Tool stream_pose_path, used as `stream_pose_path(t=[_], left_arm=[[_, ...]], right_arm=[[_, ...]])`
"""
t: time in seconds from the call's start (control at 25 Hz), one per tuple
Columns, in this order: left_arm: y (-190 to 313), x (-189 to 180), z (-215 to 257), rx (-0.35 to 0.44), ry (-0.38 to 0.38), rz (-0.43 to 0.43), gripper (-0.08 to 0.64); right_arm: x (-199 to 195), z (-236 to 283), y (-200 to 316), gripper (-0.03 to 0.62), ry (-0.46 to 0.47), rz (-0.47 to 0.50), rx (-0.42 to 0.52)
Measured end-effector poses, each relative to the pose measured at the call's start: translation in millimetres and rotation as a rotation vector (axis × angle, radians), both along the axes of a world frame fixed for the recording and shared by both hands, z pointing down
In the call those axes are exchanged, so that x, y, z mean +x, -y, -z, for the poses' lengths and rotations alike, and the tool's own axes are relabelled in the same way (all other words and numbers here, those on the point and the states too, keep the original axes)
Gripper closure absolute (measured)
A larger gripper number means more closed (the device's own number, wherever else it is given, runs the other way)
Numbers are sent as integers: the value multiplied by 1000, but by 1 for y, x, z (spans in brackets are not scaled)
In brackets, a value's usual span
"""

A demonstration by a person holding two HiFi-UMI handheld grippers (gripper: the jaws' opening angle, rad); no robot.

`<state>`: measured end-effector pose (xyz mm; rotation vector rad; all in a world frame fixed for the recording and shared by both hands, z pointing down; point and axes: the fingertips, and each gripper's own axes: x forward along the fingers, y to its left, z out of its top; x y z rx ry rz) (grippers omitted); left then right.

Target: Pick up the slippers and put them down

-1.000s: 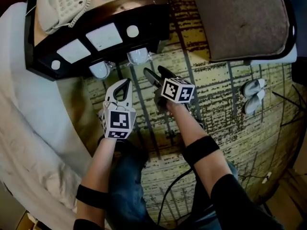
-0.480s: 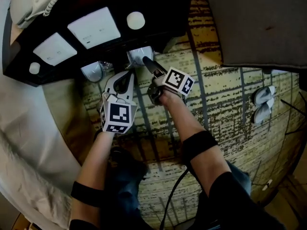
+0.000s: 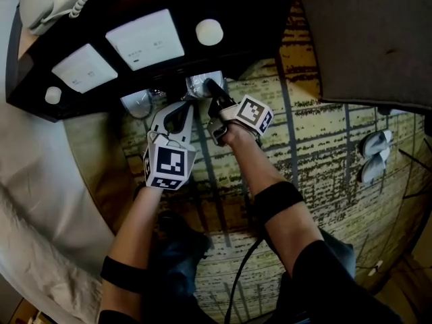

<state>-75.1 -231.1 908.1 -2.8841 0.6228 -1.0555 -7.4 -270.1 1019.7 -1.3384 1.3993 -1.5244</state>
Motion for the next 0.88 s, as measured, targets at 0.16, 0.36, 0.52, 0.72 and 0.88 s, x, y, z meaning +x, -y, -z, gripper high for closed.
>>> stream_pose_path(t=[0.16,0.36,0.52,0.72,0.88], left_arm=[[1,-5,-5,-3,5,4,572],[-3,-7,-8,-6,7,6,572],[-9,-9,-8,-19,8,15,572],[-29,-11,18,-53,15,13,572],[-60,-14,53,-82,31,-2,572]], right_arm=[[-2,5,0,463,37,-19,63],[-6,14,-5,468,66,-12,130],[-4,13,-24,469,32,6,115],[-13,38,-64,471,59,25,101],[-27,68,-114,471,78,44,40]])
